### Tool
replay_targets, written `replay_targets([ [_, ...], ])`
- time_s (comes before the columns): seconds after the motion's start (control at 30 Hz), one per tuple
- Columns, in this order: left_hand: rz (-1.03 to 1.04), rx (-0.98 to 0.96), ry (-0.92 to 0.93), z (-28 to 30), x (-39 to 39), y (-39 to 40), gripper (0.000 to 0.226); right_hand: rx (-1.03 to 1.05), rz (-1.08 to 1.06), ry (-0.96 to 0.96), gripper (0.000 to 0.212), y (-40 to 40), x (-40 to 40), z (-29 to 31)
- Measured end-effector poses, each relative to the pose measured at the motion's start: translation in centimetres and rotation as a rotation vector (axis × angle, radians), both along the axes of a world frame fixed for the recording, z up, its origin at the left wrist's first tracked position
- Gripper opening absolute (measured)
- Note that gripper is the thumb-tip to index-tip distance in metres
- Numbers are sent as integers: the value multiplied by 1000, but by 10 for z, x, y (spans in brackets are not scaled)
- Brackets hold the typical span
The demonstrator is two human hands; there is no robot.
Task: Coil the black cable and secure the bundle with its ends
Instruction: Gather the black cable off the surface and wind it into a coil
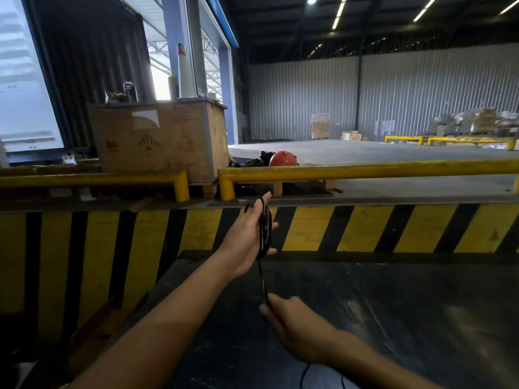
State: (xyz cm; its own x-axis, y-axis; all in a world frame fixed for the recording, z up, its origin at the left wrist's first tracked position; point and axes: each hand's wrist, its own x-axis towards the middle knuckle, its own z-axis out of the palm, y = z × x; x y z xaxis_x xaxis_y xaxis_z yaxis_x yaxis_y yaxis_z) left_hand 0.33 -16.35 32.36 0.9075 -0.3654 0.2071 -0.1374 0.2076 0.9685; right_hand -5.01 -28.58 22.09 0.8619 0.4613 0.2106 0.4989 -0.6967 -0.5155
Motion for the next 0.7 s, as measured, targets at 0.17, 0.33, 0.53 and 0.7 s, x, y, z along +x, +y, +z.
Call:
replay_targets([
  [0.17, 196, 471, -225, -14, 9, 20, 44, -96, -26, -30, 22, -43, 13, 44],
  [0.33, 165, 1065, -302, -35, 8, 20, 39, -321, -73, -137, 20, -73, 27, 88],
  [0.53, -423, 716, 236, -20, -24, 8, 41, -258, -261, -286, 31, -107, 47, 94],
  [0.7, -513, 130, 278, 6, -28, -5, 42, -73, -206, -178, 27, -77, 39, 43],
])
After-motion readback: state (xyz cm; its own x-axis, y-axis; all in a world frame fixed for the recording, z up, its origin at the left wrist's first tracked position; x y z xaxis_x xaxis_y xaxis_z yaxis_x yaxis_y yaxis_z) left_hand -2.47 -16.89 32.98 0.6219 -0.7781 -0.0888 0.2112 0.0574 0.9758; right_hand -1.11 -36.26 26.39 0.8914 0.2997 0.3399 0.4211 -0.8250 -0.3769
